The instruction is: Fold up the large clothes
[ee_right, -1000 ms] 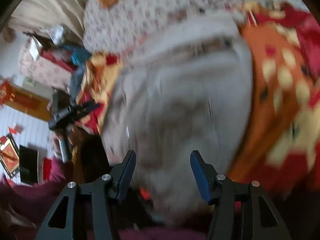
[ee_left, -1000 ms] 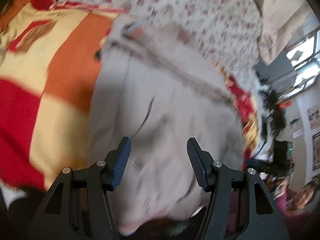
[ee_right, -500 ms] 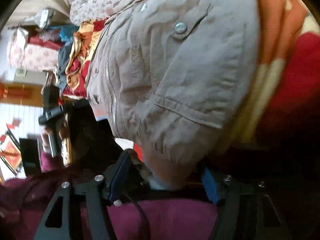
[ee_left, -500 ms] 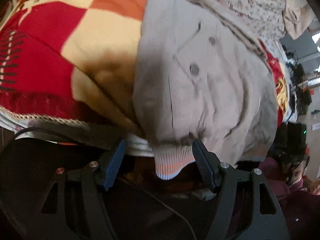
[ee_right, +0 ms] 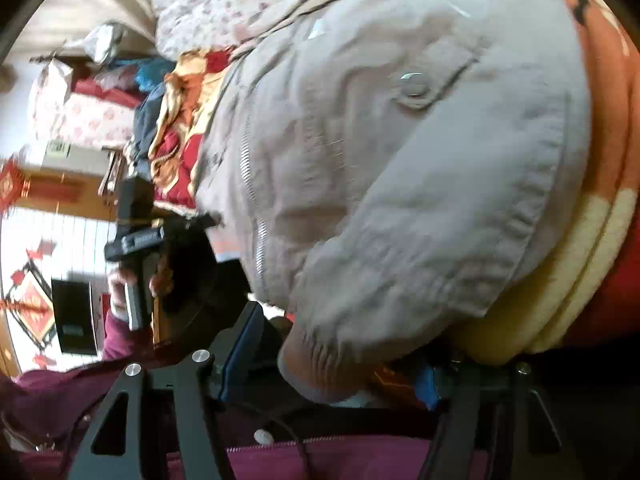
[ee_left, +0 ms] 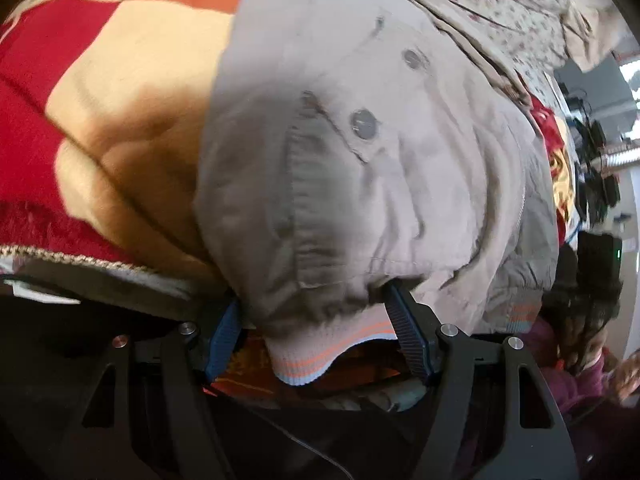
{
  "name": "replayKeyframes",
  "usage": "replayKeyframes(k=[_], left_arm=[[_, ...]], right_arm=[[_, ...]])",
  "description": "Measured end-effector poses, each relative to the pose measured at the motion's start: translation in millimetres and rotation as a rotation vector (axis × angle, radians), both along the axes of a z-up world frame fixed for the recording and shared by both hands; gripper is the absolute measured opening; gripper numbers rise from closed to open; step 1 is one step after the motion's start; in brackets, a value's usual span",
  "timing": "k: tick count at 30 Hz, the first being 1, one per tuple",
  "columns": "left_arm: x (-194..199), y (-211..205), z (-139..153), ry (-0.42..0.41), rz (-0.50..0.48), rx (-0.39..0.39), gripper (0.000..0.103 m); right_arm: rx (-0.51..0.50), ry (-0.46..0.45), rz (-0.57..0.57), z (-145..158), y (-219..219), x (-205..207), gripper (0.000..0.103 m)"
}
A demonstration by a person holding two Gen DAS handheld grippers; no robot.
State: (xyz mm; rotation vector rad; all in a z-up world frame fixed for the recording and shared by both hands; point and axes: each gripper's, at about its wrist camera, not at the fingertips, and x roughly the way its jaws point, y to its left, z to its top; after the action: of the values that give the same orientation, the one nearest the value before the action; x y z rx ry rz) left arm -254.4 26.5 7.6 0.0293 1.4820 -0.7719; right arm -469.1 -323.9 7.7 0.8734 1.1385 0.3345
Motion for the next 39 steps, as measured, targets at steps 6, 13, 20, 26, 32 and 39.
replayKeyframes(k=[6,13,20,26,32,39], left_arm=[[-4.7,-1.5,11.0,-0.072,-0.026,-0.006,0.031],[0.4,12.4,49.0,-0.099,0.023,-0.117,0.014],[16.6,2.1,107.1,-0.175,0.029,-0.227,0.014],[20.2,3.6,111.3,-0.153,0.048,-0.210,0.014],[-5.0,6.7,119.2,-0.147,0.029,-0.195,0.014],[1.0,-3.5,135.8,-0.184,0.029,-0.245,0.014]], right_arm=[[-0.023,-0.048,0.006,4.9,4.3,8.1,0.031],[-0.060,-0.193,0.023,53.3,3.4,13.1,0.020],[-0.116,-0.370,-0.054,111.4,-25.6,30.7,0.017],[-0.112,-0.418,-0.104,123.6,-46.1,44.1,0.016],[-0.089,-0.457,-0.103,136.9,-50.5,39.1,0.016],[-0.082,-0.487,-0.097,141.3,-54.1,39.0,0.016]])
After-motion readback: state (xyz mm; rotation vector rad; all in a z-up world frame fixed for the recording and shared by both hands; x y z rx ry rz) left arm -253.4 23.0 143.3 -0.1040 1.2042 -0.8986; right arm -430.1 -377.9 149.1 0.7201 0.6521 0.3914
